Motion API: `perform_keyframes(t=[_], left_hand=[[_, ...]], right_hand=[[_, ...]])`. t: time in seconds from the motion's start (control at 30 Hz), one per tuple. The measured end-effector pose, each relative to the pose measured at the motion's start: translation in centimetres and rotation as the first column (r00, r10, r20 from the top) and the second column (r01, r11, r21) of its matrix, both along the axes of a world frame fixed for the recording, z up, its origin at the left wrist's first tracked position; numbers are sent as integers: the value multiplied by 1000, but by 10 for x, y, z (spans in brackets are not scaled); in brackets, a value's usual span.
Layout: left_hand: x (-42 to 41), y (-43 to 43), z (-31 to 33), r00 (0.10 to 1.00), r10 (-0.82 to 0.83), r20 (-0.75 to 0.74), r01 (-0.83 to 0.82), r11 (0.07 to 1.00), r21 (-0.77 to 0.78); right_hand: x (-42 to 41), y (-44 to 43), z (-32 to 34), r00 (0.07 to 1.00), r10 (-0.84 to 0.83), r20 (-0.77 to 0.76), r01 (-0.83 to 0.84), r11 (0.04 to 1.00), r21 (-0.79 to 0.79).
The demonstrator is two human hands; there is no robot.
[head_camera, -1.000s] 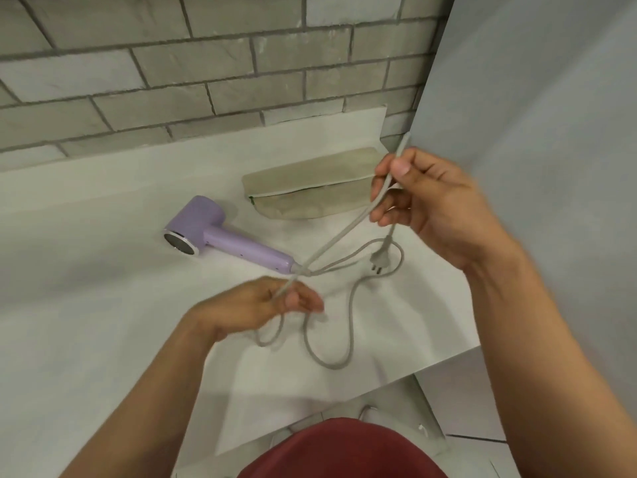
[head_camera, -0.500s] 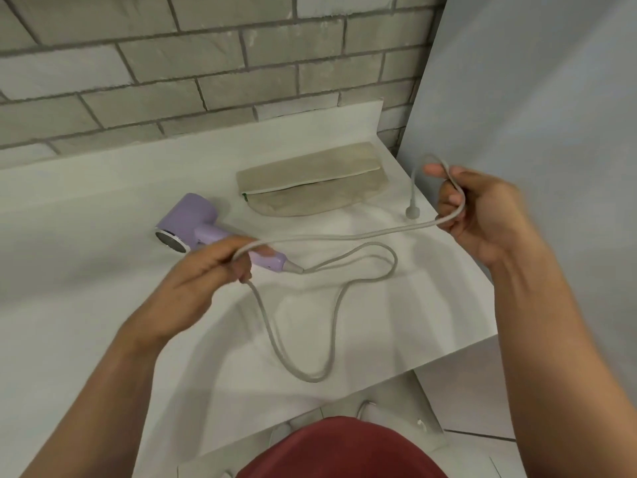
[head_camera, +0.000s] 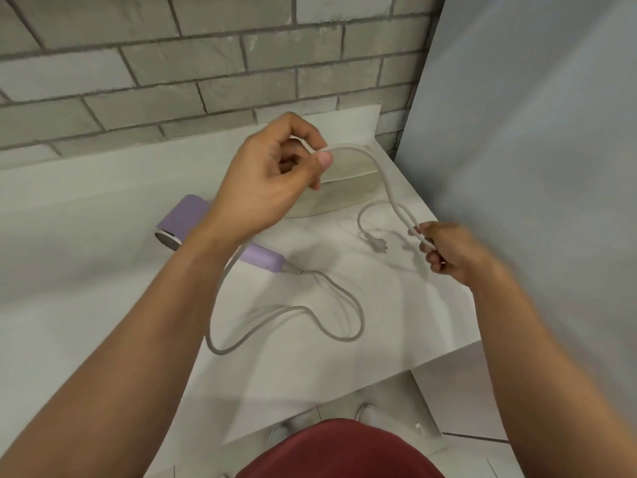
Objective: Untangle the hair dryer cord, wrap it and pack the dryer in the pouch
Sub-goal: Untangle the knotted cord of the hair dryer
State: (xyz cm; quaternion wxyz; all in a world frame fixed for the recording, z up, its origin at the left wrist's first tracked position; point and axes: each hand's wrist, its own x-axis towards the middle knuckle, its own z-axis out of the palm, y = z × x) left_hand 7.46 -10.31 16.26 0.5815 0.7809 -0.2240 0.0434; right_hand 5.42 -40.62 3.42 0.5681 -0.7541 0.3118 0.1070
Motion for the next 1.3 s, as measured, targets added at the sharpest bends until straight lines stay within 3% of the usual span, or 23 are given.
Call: perform_keyframes(t=[0.17,0.23,0.3,0.33,0.37,0.4,0.43,0.47,0.5,0.53,0.57,0.63,0.7,0.8,0.87,0.93,0.97,1.07,1.1,1.3], left_hand=[[10,-27,3,999,-21,-47,26,995,100],[13,-36,0,997,-34,-74,46,985,167],[15,-43,-4,992,-38,-121,60,981,187],[17,-46,-6,985,-37,-167,63,986,157],[18,-49,-7,976,-37,-216,63,992,113],[19,-52,-7,965,-39,-258,59,996,67],[19,-55,-7,956,-44,-291,54,998,27],[20,-57,-6,948,-48,-313,47,999,-10],[21,-59,-5,944,-47,-327,35,998,-43],[23,-61,-4,940,-43,-338,18,997,-75],[24,-62,-3,937,-36,-348,0,995,-102],[28,-63,-2,929,-20,-370,-30,991,-131],[31,-60,-5,912,-16,-409,-50,987,-151],[32,-50,-12,873,-29,-487,-102,965,-241],[34,-41,-14,852,-27,-523,-159,938,-308],[35,-35,-13,840,-21,-541,-208,910,-359],[35,-33,-12,836,-20,-548,-226,898,-377],[35,-29,-10,826,-30,-564,-247,878,-409],[35,-28,-9,823,-33,-567,-248,877,-412],[34,-15,-10,825,-17,-565,-214,916,-340]], right_hand=[[-3,-3,-23,993,62,-102,-80,980,-184],[-6,-5,-17,985,137,-103,-167,897,-409],[-9,-3,0,985,130,109,-18,718,-696],[-14,5,15,942,97,321,170,689,-705],[-19,18,33,849,56,525,335,712,-617],[-23,32,53,761,29,648,377,793,-478],[-27,46,71,718,15,696,283,907,-311],[-33,60,86,743,57,667,66,985,-157],[-40,72,96,798,201,568,-197,978,-69],[-46,82,103,805,402,437,-436,900,-24],[-51,92,104,745,588,316,-616,788,-14],[-57,113,94,591,775,224,-791,611,-31],[-58,131,85,608,739,290,-767,642,-27],[-51,143,85,749,569,340,-620,782,59],[-46,150,83,787,530,316,-521,845,-121],[-46,156,74,808,536,243,-440,825,-355],[-46,159,71,817,537,209,-451,822,-348],[-45,169,68,800,553,235,-578,815,47],[-44,172,68,800,545,252,-584,804,114],[-33,185,70,838,429,338,-486,868,103]])
